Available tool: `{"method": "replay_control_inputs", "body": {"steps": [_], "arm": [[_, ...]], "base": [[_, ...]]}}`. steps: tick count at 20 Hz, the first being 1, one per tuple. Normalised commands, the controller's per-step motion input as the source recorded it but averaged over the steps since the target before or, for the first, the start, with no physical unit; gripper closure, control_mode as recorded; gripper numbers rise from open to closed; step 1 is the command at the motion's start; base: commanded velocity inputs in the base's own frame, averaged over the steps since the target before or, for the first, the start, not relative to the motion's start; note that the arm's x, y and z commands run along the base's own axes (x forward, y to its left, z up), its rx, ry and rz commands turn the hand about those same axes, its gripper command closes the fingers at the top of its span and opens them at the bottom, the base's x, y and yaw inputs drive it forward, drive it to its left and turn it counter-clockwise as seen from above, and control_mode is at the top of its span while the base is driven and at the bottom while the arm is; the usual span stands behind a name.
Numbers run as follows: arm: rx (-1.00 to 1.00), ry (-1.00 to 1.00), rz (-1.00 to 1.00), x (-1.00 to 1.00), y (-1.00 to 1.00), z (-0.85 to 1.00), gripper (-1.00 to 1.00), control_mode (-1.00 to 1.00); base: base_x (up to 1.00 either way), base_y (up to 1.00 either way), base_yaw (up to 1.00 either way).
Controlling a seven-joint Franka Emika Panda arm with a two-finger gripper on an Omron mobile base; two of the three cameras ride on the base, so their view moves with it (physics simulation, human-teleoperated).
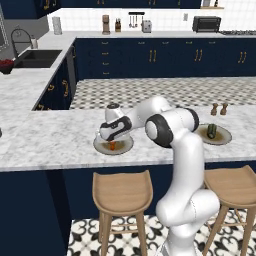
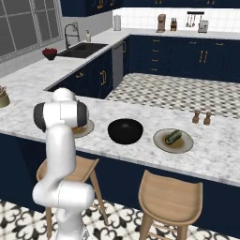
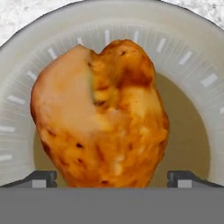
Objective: Pick the chicken drumstick and cucumber from their plates and place them in the bowl. Then put the bowl in the fridge.
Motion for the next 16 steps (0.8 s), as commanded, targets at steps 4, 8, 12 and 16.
{"method": "replay_control_inputs", "body": {"steps": [4,8,12,16], "arm": [[0.00,0.00,0.00,0.07,0.00,-0.35,1.00,-1.00],[0.00,0.00,0.00,-0.01,0.00,-0.19,1.00,-1.00],[0.00,-0.01,-0.01,-0.31,-0.12,-0.04,1.00,-1.00],[0.00,-0.17,-0.01,-0.68,-0.14,0.76,1.00,-1.00]], "base": [[0.00,0.00,0.00],[0.00,0.00,0.00],[0.00,0.00,0.00],[0.00,0.00,0.00]]}}
